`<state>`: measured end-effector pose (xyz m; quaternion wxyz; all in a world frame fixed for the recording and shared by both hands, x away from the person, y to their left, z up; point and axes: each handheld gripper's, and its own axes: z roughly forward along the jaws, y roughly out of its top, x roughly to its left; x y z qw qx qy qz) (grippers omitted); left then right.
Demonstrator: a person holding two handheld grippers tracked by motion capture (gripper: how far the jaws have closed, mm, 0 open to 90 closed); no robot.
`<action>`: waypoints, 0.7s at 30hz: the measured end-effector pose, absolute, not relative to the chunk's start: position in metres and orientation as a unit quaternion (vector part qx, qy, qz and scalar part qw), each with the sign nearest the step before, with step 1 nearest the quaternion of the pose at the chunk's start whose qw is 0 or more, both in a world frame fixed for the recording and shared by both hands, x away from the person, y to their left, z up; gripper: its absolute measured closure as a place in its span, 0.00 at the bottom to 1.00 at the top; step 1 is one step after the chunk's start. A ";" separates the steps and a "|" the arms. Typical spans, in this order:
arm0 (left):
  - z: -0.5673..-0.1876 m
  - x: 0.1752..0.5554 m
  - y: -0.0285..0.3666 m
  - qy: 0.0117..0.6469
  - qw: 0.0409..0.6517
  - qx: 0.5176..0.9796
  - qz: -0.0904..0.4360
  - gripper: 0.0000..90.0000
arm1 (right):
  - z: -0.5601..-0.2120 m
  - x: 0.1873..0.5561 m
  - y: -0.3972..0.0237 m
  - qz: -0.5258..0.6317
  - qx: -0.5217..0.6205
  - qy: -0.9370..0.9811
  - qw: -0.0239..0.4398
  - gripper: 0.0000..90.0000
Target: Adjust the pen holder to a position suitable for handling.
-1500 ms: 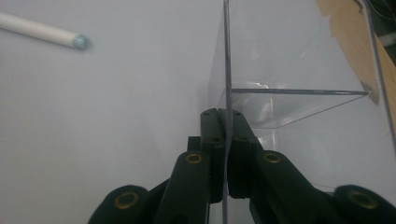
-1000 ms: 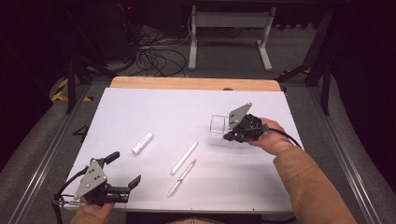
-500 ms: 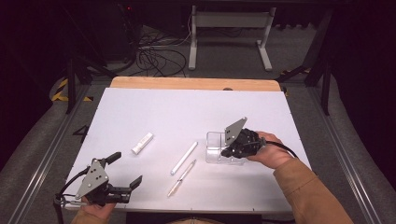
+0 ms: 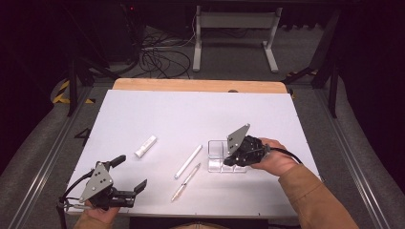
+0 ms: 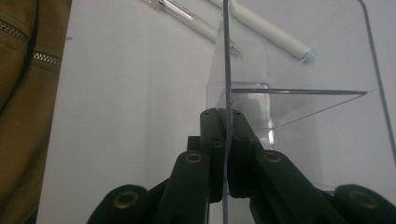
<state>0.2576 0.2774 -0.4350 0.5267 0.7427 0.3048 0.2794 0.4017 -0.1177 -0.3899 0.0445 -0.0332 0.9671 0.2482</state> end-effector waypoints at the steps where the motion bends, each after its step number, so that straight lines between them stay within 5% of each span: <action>1: -0.435 0.258 0.277 0.304 0.527 0.743 0.279 0.01 | -0.390 0.401 -0.118 0.249 -0.033 0.967 0.042 0.97; 14: -0.435 0.261 0.273 0.300 0.528 0.746 0.275 0.01 | -0.392 0.398 -0.119 0.256 -0.042 0.965 0.043 0.95; 21: -0.435 0.265 0.270 0.298 0.529 0.749 0.267 0.01 | -0.385 0.394 -0.125 0.291 -0.014 0.955 0.052 0.66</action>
